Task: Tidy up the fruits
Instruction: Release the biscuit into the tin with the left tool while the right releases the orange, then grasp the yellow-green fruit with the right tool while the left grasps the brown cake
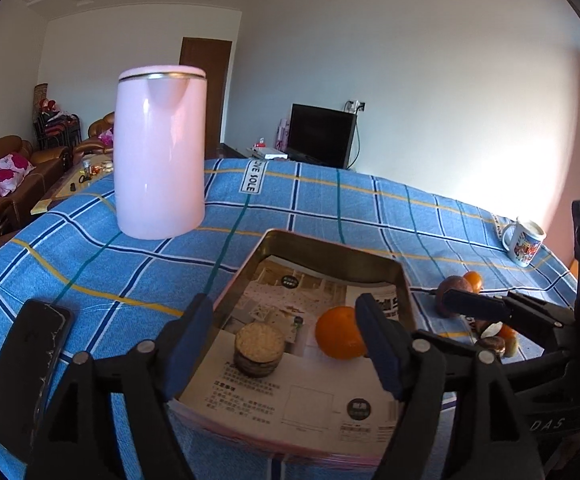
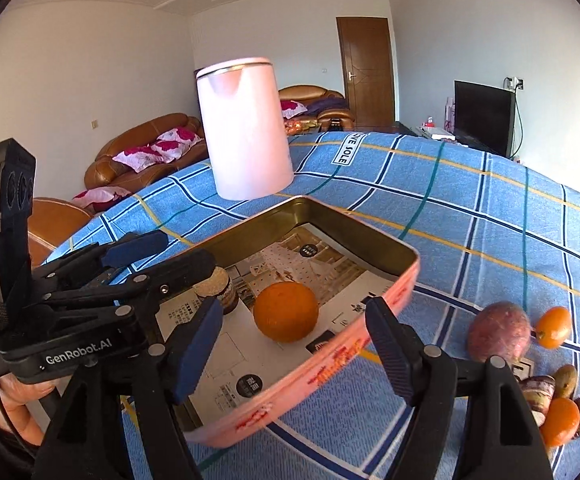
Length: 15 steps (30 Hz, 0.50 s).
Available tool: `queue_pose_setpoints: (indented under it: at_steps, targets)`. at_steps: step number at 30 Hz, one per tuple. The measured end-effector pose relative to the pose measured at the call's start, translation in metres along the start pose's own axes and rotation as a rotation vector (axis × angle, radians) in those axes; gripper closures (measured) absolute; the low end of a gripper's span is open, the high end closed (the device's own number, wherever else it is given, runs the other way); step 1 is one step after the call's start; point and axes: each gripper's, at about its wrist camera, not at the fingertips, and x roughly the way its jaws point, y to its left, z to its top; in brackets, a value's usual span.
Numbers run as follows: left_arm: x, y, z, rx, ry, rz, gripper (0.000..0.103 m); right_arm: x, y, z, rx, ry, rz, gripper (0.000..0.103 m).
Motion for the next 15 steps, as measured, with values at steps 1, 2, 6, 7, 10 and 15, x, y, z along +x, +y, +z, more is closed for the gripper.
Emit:
queue_pose_setpoints:
  at_steps: [1,2,6,7,10,15]
  targets:
    - [-0.003,-0.007,0.000,0.014,-0.009,-0.010,0.027,-0.010,-0.005,-0.004,0.005,-0.011,-0.009,0.028]
    - [-0.006,-0.014,0.000,0.026,-0.014,-0.020,0.027,-0.021,-0.011,-0.009,0.009,-0.022,-0.026,0.028]
    - [-0.006,-0.050,-0.004,0.082,-0.007,-0.088,0.027,-0.063,-0.045,-0.036,0.047,-0.035,-0.198,0.028]
    - [-0.003,-0.060,-0.005,0.093,0.004,-0.107,0.026,-0.071,-0.054,-0.043,0.060,-0.033,-0.247,0.028]
    - [0.008,-0.089,-0.011,0.135,0.045,-0.149,0.025,-0.083,-0.086,-0.060,0.125,0.009,-0.348,0.028]
    - [0.023,-0.128,-0.023,0.193,0.108,-0.204,0.025,-0.079,-0.110,-0.077,0.183,0.077,-0.346,0.044]
